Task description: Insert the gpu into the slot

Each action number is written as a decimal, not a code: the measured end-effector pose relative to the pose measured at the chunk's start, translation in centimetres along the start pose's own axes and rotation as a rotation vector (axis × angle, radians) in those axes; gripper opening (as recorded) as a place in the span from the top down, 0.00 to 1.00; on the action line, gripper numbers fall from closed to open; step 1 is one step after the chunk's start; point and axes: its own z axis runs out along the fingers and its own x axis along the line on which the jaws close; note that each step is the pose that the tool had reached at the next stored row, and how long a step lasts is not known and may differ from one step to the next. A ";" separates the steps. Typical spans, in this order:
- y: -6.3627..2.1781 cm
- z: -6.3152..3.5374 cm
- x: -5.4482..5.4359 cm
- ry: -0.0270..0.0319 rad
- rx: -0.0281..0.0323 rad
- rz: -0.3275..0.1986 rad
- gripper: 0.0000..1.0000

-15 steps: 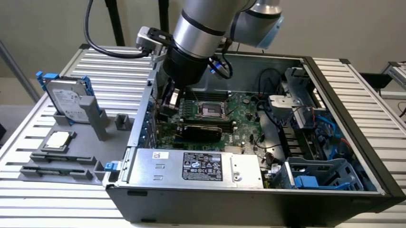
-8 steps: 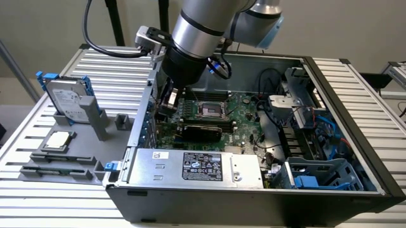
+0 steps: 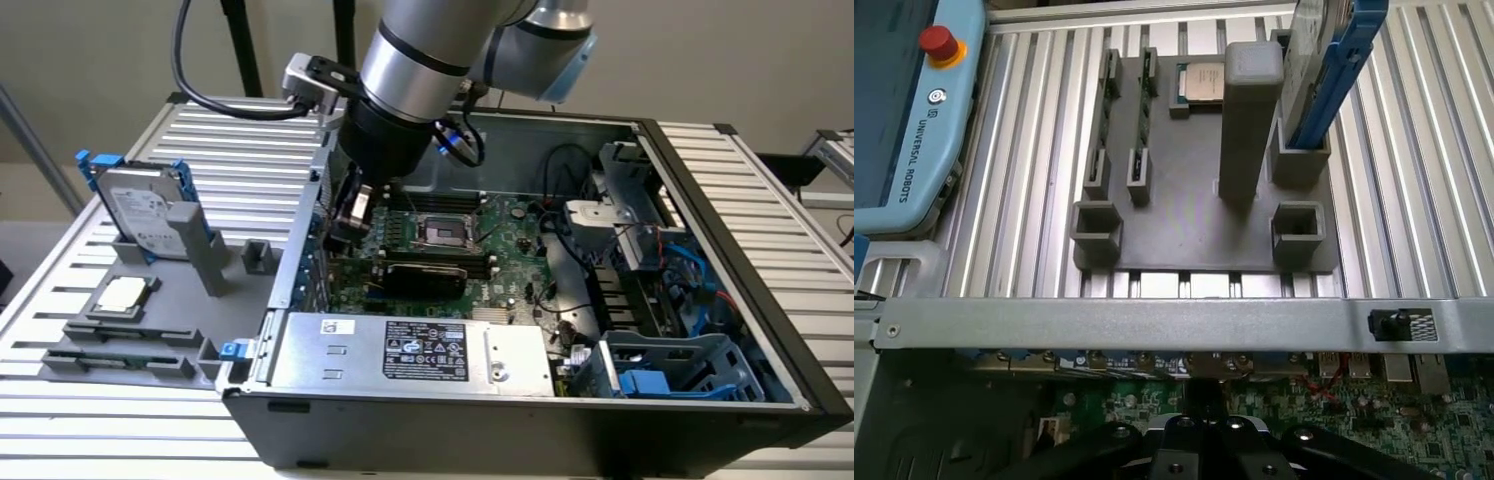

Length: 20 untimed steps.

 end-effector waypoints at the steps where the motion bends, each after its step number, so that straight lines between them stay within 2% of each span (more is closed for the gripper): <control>1: 0.01 0.00 0.0 -0.0001 -0.0013 0.001 0.89; 8: 0.09 0.00 -0.1 -0.0013 -0.0121 0.005 0.89; 20: 0.14 -0.14 -0.5 -0.0031 -0.0125 0.009 0.89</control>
